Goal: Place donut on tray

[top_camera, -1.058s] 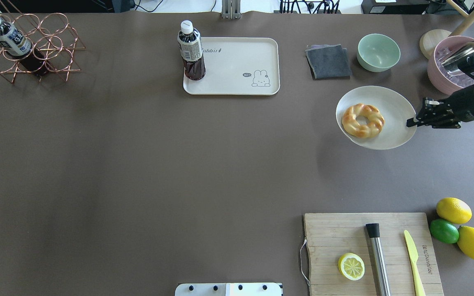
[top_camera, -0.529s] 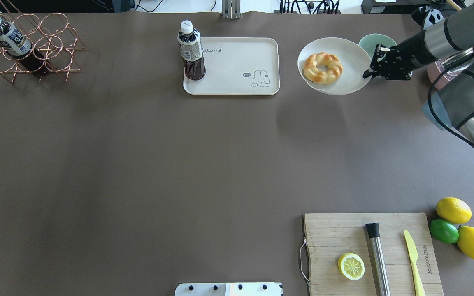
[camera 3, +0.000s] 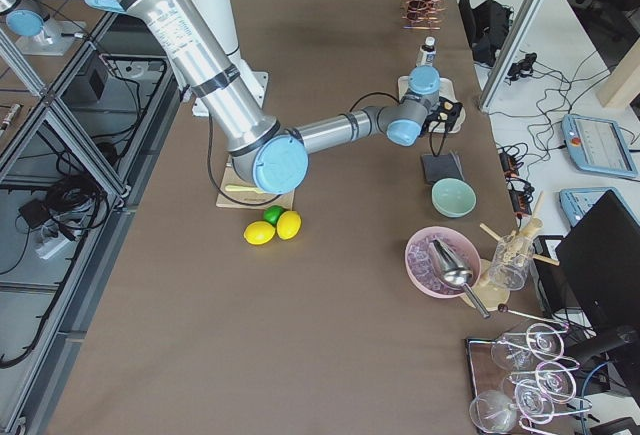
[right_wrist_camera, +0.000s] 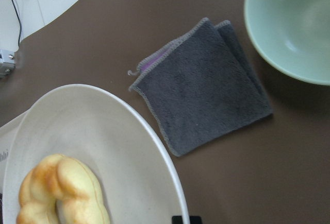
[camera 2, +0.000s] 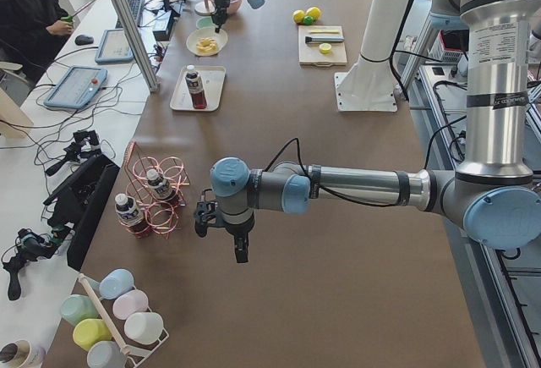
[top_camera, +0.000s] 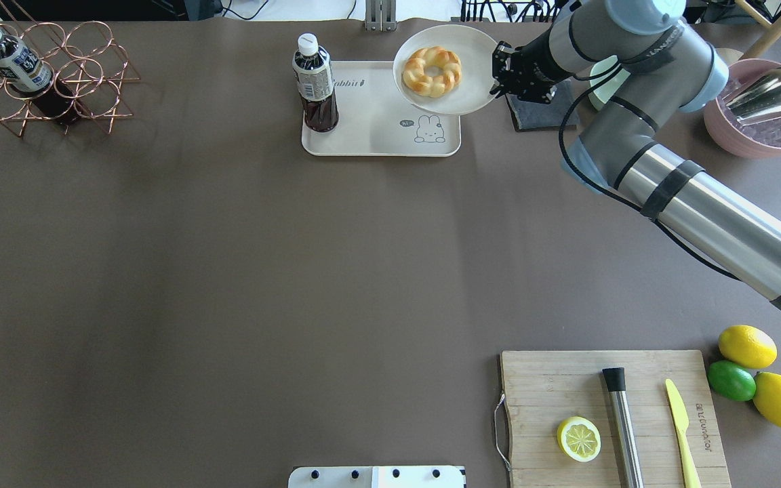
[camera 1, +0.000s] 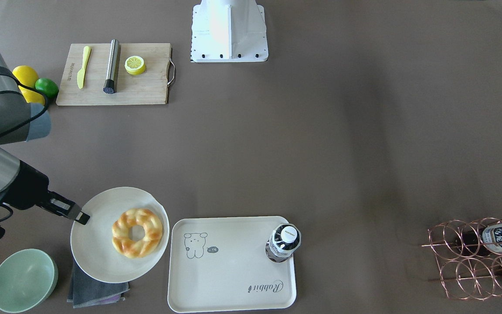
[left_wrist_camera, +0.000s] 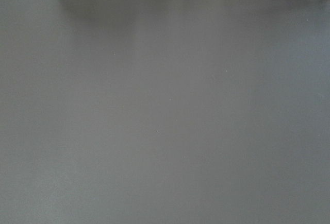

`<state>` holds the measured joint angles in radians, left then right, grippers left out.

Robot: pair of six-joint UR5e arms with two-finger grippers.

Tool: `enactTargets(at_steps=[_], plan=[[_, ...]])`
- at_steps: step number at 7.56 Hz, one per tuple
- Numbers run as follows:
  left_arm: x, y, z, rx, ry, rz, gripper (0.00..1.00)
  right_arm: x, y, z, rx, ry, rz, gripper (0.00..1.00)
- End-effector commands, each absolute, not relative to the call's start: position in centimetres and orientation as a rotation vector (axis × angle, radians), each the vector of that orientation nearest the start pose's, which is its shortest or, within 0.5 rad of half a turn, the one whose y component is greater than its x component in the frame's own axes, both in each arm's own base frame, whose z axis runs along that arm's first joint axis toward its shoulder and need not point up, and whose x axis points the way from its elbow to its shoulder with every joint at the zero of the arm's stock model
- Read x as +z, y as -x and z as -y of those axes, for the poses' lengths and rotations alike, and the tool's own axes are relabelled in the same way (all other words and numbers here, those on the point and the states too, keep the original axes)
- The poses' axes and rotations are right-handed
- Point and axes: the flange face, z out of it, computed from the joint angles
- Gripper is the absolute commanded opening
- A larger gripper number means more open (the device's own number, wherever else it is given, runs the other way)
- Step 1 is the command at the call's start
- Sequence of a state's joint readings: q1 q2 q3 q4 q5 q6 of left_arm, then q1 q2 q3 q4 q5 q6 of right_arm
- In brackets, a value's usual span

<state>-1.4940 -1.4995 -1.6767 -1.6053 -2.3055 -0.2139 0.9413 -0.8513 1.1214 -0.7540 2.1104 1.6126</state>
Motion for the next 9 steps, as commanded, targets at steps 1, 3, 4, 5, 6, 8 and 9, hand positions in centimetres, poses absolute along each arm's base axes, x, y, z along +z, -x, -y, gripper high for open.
enactTargets(at_steps=[1, 3, 4, 5, 6, 8, 9], plan=[[64.1, 3.1, 46.9, -0.11, 0.044, -0.738, 0.98, 31.0, 46.4, 67.7, 0.629, -0.051, 1.141, 0.0], [64.2, 3.1, 46.6, -0.111, 0.049, -0.74, 0.98, 32.3, 51.0, 65.5, 0.619, -0.068, 1.147, 0.0], [64.2, 3.0, 46.5, -0.113, 0.05, -0.743, 0.98, 32.6, 51.9, 64.9, 0.622, -0.068, 1.164, 0.0], [64.3, 3.0, 46.5, -0.112, 0.051, -0.743, 0.98, 32.5, 51.9, 64.9, 0.624, -0.075, 1.166, 0.0], [64.3, 3.0, 46.5, -0.112, 0.051, -0.743, 0.98, 32.6, 51.7, 65.0, 0.627, -0.077, 1.164, 0.0], [64.4, 3.0, 46.5, -0.111, 0.053, -0.743, 0.98, 32.3, 50.5, 66.2, 0.648, -0.086, 1.167, 0.0], [64.4, 3.0, 46.5, -0.11, 0.054, -0.741, 0.98, 32.4, 50.5, 66.2, 0.689, -0.067, 1.167, 0.13]])
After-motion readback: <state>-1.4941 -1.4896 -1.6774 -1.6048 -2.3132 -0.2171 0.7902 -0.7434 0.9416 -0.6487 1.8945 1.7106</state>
